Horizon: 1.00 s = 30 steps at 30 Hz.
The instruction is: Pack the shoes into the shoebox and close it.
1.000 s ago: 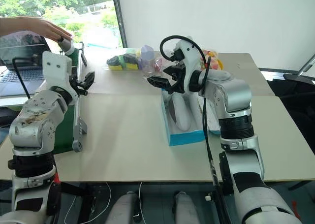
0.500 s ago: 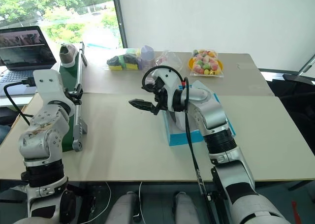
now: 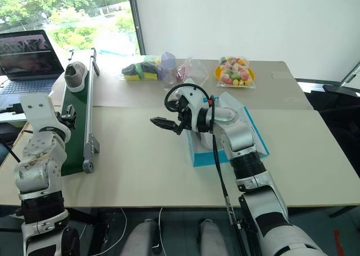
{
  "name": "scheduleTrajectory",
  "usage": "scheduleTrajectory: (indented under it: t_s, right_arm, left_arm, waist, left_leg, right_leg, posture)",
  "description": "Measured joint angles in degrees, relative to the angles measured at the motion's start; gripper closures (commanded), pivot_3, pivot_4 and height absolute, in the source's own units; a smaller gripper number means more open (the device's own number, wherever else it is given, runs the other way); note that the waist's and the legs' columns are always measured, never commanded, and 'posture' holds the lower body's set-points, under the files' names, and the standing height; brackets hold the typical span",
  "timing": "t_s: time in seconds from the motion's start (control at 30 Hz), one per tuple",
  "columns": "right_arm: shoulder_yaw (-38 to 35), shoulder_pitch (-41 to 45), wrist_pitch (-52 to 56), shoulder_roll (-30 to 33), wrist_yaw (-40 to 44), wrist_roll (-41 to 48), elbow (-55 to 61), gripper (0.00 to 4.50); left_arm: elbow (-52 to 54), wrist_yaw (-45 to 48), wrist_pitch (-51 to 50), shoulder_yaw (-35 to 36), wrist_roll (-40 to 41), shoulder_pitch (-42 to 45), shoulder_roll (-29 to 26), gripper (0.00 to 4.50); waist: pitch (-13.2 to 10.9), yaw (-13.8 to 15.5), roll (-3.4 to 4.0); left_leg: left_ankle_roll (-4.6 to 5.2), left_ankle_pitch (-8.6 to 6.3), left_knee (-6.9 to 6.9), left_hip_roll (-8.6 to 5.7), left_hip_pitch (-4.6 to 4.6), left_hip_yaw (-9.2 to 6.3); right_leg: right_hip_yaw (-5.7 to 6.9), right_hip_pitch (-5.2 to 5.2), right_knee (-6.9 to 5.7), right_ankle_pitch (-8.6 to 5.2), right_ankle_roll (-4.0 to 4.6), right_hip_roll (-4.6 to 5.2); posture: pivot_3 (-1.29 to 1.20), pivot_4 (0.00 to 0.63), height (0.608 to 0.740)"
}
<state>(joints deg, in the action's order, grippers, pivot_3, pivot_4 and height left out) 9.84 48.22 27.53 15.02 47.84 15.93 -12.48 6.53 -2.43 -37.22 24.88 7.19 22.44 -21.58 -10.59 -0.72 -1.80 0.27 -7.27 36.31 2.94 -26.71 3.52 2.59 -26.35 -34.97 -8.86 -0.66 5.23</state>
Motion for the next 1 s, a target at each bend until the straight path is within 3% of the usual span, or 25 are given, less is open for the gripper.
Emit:
scheduleTrajectory:
  t_s: [0.37,0.73,0.83,0.9,1.0]
  right_arm:
    - [-0.1,-0.2,0.0,0.1,-0.7,-0.1,-0.3,0.07]
    - [-0.4,-0.2,0.6,0.4,-1.6,0.0,0.3,0.07]
    - [-0.4,-0.2,0.7,0.5,-1.9,0.0,0.4,0.0]
    - [-0.4,-0.2,0.7,0.7,-1.9,0.0,0.7,0.0]
    - [-0.5,-0.2,0.8,1.2,-2.1,0.0,0.7,0.0]
  left_arm:
    - [-12.5,1.0,6.8,1.8,1.9,2.4,-0.4,1.51]
    - [-16.8,0.8,7.6,0.4,1.9,4.3,-1.1,1.51]
    - [-17.7,0.6,7.2,0.1,2.2,4.7,-1.1,2.22]
    - [-17.8,0.6,7.2,0.2,2.4,5.0,-1.0,3.05]
    - [-17.8,0.7,7.2,0.9,3.8,5.1,-0.9,3.89]
  waist:
    - [0.0,0.3,-0.03]
    - [0.0,0.0,-0.04]
    - [0.0,0.1,-0.04]
    - [0.0,0.0,-0.04]
    - [0.0,0.1,-0.04]
  left_leg:
    - [-0.01,0.0,0.0,0.0,-0.03,0.02]
    - [-0.01,0.0,-0.03,0.01,-0.03,0.02]
    - [-0.01,-0.01,-0.03,0.01,-0.03,0.02]
    - [-0.01,-0.01,-0.03,0.02,-0.02,0.02]
    - [-0.02,-0.01,-0.05,0.04,-0.01,0.01]
  right_leg:
    - [0.06,0.0,0.02,0.0,0.01,0.07]
    - [0.08,-0.02,0.04,0.01,0.0,0.06]
    - [0.09,-0.01,0.03,0.0,0.01,0.07]
    - [0.09,-0.01,0.02,0.01,0.02,0.07]
    - [0.13,-0.01,0.01,0.05,0.09,0.07]
  posture:
    - [0.0,0.15,0.739]
    - [0.0,0.15,0.739]
    - [0.0,0.15,0.739]
    - [0.0,0.15,0.739]
    - [0.0,0.15,0.739]
